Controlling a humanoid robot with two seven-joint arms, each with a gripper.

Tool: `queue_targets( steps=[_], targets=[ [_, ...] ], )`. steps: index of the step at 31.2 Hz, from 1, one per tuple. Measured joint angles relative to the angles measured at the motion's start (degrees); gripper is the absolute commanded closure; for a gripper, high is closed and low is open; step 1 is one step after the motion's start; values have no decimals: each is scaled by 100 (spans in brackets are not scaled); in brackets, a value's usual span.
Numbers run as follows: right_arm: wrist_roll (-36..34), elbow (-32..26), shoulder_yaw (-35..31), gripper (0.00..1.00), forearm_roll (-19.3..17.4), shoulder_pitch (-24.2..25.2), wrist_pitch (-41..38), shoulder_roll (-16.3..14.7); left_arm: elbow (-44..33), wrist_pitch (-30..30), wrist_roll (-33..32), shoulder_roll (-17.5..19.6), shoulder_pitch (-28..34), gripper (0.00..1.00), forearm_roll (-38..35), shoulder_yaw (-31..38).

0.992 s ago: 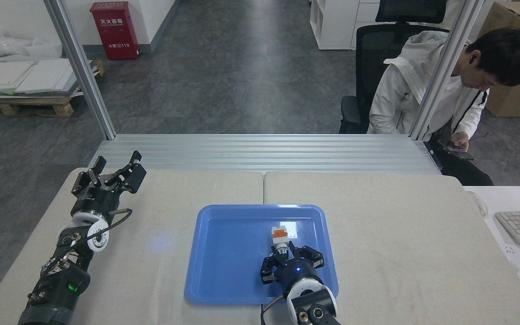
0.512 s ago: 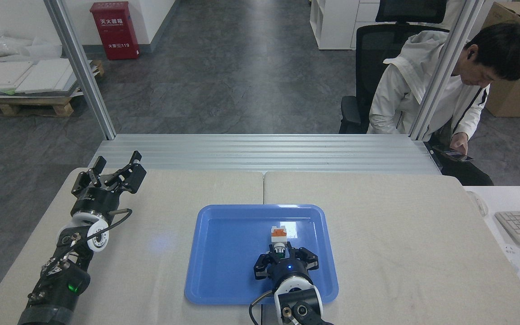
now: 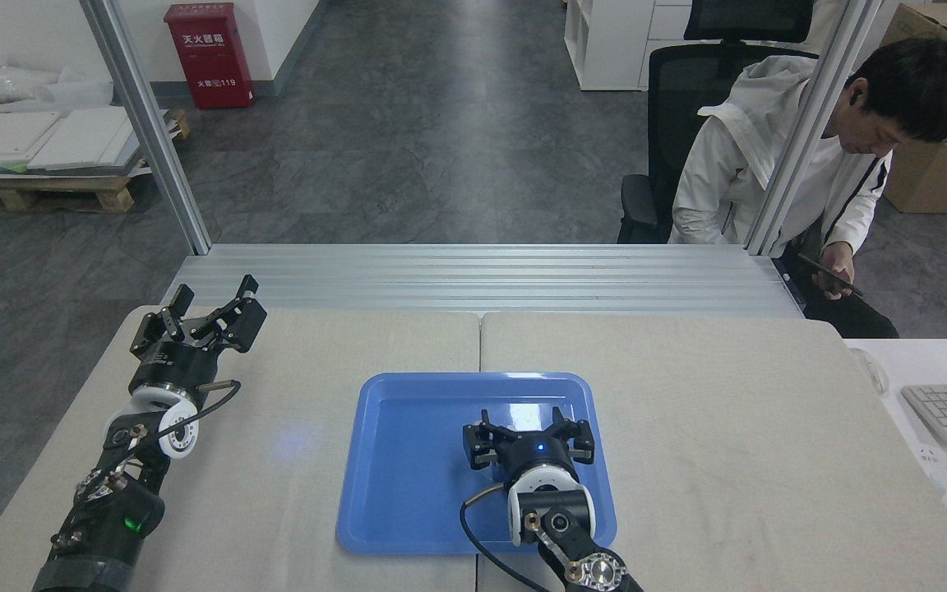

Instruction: Pick up switch part and place in tray

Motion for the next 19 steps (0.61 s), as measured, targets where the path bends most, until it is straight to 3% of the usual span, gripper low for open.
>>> queue_targets(
  steps=[4,7,10,12,15,19],
  targets=[
    [-1079,0,-566,2,-16,-454,-136,80,0,0,0,-1,0,0,0,0],
    [-1858,27,-890,2,-26,-680,-800,-174,0,0,0,-1,0,0,0,0],
    [-2292,108,-1292,2,-159,-757,-1852,-826,0,0,0,-1,0,0,0,0],
    [-2422,232,-1632,2,-435,-778,-2583,-1287,0,-2,-2,-1,0,0,0,0],
    [-2508,626,-2104,2,-1111,-798,-3703,-1969,0,-2,-1,0,0,0,0,0],
    [-2556,1059,-2362,2,-1746,-734,-4506,-2543,0,-3,-2,1,0,0,0,0]
  ],
)
